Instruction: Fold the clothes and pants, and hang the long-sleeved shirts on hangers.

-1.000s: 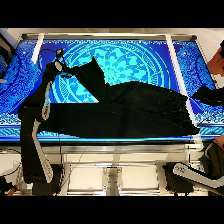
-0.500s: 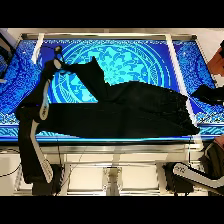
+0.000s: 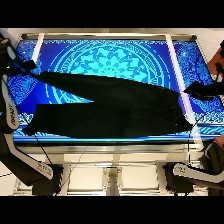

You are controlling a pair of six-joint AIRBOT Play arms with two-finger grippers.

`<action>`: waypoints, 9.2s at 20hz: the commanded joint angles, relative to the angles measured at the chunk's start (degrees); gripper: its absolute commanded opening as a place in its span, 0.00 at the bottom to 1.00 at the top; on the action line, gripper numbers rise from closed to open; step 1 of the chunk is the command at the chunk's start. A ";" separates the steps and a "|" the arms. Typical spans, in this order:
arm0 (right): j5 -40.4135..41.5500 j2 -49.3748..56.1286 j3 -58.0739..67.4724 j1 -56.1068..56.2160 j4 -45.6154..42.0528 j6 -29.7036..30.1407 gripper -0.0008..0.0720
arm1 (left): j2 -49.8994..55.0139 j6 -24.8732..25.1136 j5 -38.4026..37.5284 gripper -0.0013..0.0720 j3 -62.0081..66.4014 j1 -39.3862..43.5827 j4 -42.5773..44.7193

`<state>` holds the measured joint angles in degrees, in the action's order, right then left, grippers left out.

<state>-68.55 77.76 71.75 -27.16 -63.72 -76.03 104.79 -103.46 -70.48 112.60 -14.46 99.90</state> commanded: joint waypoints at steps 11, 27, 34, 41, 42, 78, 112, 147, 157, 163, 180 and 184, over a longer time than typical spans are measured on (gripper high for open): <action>0.87 27.36 16.31 7.50 -9.68 -11.54 0.70 | -1.44 2.78 -4.55 0.57 -7.80 -3.19 2.10; 8.57 32.44 24.59 11.06 -4.09 -8.50 0.09 | 0.20 2.95 6.71 0.62 -7.80 -3.50 -7.58; 28.15 32.63 28.96 8.11 -4.44 -20.41 0.09 | 0.22 2.95 8.33 0.62 -7.80 -3.50 -7.58; 10.54 33.07 36.54 3.80 -4.15 -12.68 0.64 | -2.21 9.66 -0.37 0.90 -7.80 -5.38 -6.97; 4.42 32.87 39.47 2.86 -4.04 -10.78 0.64 | -2.86 12.98 -4.81 0.90 -7.80 -6.25 -6.97; -12.87 13.31 13.94 -0.35 -5.60 9.49 0.56 | -4.92 33.86 -9.44 0.46 -30.73 -7.72 -20.72; -26.91 21.46 6.64 -7.80 -4.00 9.09 0.44 | -26.95 48.06 -11.89 0.06 -30.64 -29.92 -53.79; -12.48 20.61 1.44 -0.92 -5.38 -0.42 0.09 | -26.84 51.49 -14.62 0.06 -30.64 -30.10 -56.63; -23.15 4.22 10.62 -17.68 -1.95 0.74 0.09 | -34.47 64.74 -12.66 0.06 -30.64 -43.85 -67.84; -23.41 1.16 10.60 -23.34 2.54 1.88 0.09 | -35.10 64.98 -13.81 0.06 -30.91 -46.12 -67.80; -24.20 -4.00 -4.92 -32.94 -18.80 0.26 0.09 | -39.80 65.33 -15.82 0.06 -58.97 -45.59 -46.12; -23.71 -3.85 -4.50 -30.53 -11.32 -0.07 0.09 | -40.44 63.69 -2.27 0.05 -57.53 -40.02 -59.74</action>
<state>-92.60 73.95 67.81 -58.33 -79.24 -75.31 64.82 -38.17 -81.78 54.61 -57.76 46.61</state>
